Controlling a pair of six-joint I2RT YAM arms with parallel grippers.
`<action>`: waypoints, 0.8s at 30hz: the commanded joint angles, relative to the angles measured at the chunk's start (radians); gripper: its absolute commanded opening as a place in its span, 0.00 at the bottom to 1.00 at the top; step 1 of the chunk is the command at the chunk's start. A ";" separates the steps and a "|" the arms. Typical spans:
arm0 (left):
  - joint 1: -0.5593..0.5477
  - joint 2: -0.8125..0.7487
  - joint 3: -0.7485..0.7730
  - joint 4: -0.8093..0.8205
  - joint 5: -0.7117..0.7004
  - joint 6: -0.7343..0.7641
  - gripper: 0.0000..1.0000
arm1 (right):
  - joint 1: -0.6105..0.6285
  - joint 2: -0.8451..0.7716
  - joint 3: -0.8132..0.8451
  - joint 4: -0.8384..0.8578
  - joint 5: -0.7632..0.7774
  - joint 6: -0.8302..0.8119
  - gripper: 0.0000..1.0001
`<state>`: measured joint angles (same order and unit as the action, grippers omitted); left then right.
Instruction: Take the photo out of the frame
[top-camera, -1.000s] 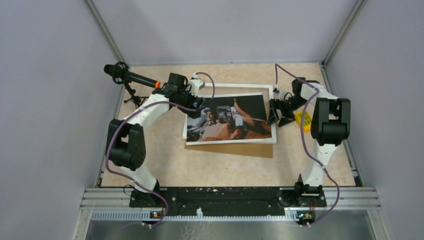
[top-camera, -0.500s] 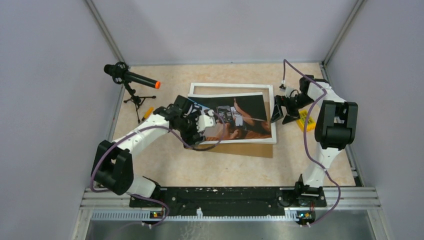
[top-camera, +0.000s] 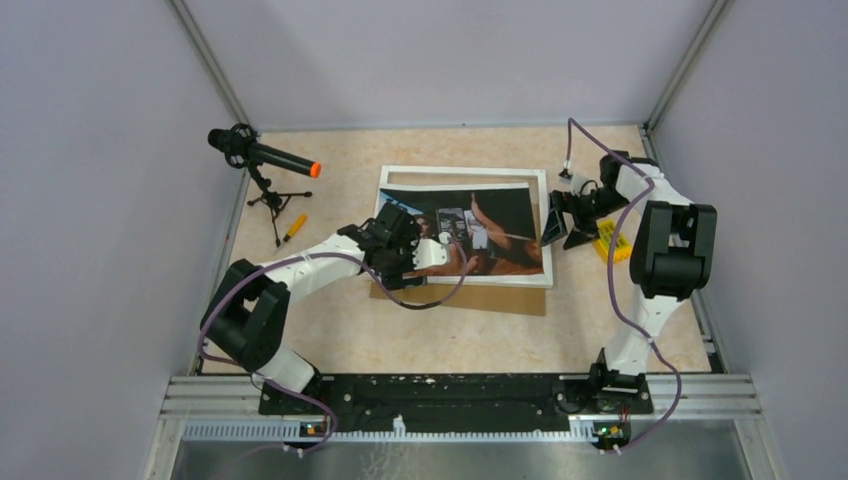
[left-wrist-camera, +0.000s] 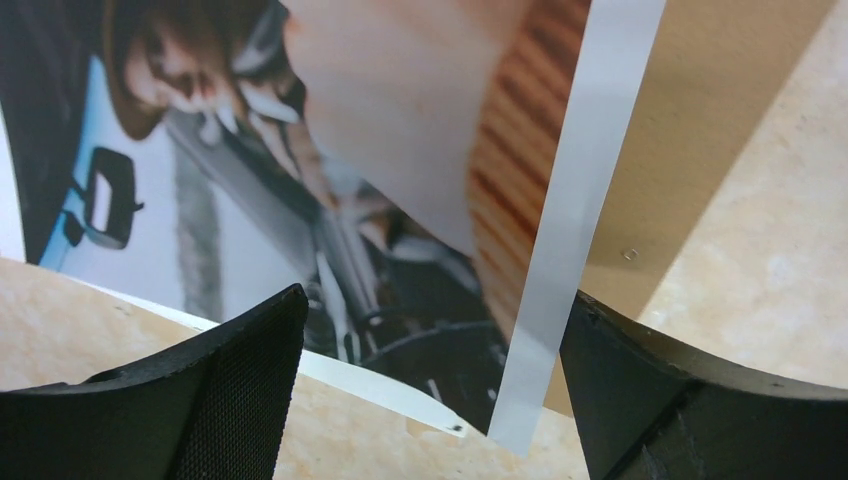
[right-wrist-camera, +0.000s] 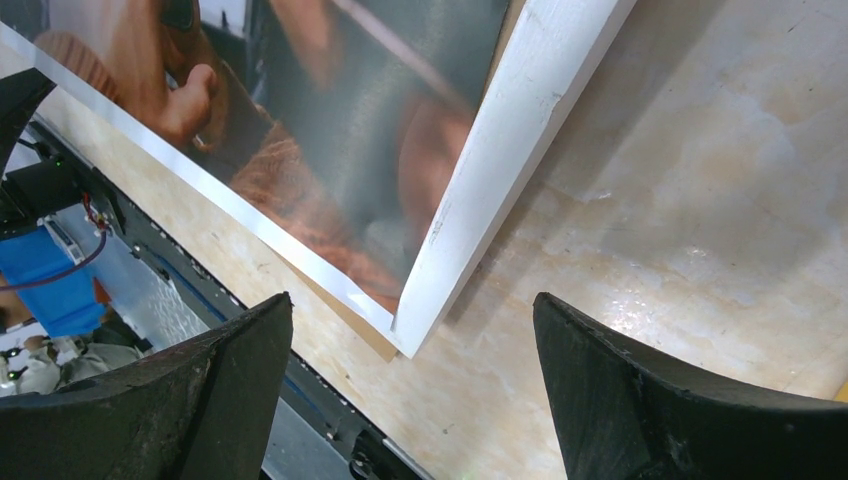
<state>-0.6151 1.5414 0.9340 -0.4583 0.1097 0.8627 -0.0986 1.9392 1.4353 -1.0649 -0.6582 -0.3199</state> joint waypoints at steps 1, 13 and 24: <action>0.002 0.022 0.068 0.059 -0.032 -0.028 0.95 | -0.015 -0.062 0.030 -0.009 -0.025 -0.025 0.88; 0.016 0.035 0.124 0.032 -0.007 -0.112 0.99 | -0.015 -0.062 0.050 -0.027 -0.036 -0.040 0.88; 0.037 0.055 0.172 -0.048 0.082 -0.139 0.99 | -0.015 -0.083 0.018 -0.031 -0.049 -0.060 0.88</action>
<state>-0.5766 1.6405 1.0847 -0.4606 0.1040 0.7006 -0.1081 1.9293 1.4410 -1.0851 -0.6830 -0.3450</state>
